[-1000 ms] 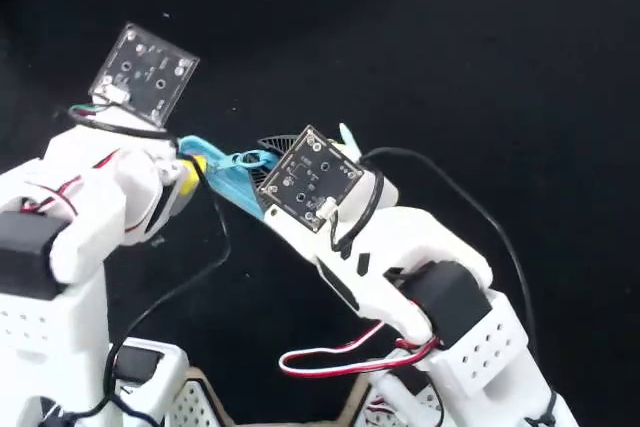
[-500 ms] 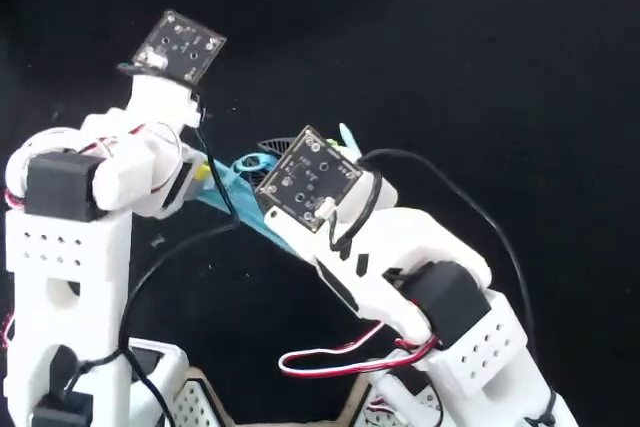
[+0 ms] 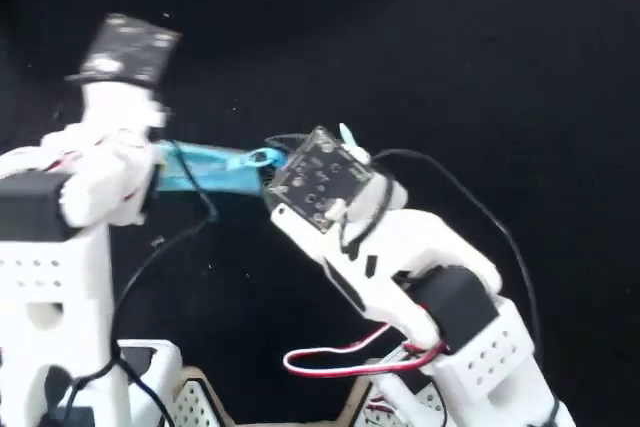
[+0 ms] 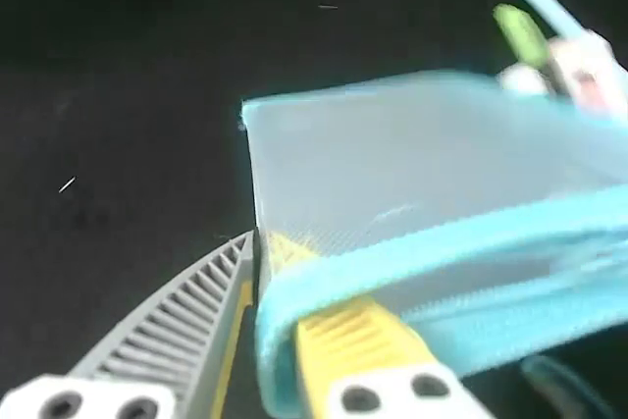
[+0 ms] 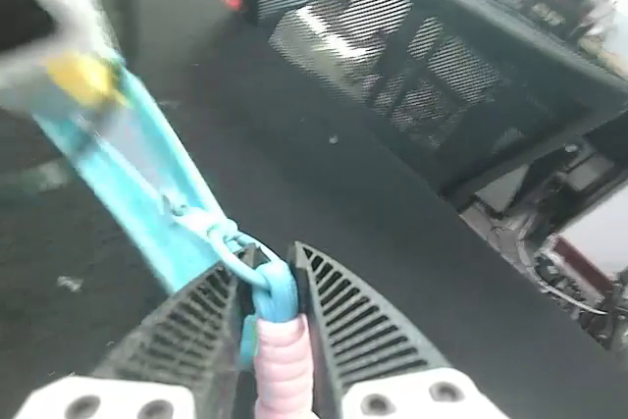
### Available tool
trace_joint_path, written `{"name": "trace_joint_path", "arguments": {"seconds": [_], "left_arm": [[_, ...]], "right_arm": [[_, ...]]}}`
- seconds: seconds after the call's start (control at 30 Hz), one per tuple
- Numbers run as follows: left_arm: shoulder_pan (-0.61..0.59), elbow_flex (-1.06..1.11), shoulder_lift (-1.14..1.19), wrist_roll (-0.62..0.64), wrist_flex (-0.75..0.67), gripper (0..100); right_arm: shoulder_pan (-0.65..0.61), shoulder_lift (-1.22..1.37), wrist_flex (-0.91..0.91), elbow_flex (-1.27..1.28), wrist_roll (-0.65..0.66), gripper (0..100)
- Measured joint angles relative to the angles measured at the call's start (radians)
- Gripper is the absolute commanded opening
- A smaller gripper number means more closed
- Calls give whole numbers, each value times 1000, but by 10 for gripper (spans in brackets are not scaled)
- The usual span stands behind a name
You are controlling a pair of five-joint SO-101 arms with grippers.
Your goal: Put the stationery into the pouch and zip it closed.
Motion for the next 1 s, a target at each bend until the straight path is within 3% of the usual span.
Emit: {"name": "trace_joint_path", "arguments": {"seconds": [0.17,0.33,0.53,0.83,1.0], "left_arm": [[-120,8,-44,77,0,30],[-123,72,-55,144,0,30],[-121,112,-55,152,0,30],[-121,138,-55,135,-75,30],[-121,192,-55,213,-120,30]], "right_arm": [[11,-17,-12,0,0,10],[15,-8,-12,21,0,10],[100,5,-12,23,43,11],[104,5,-12,46,48,19],[104,5,38,46,-2,207]]}}
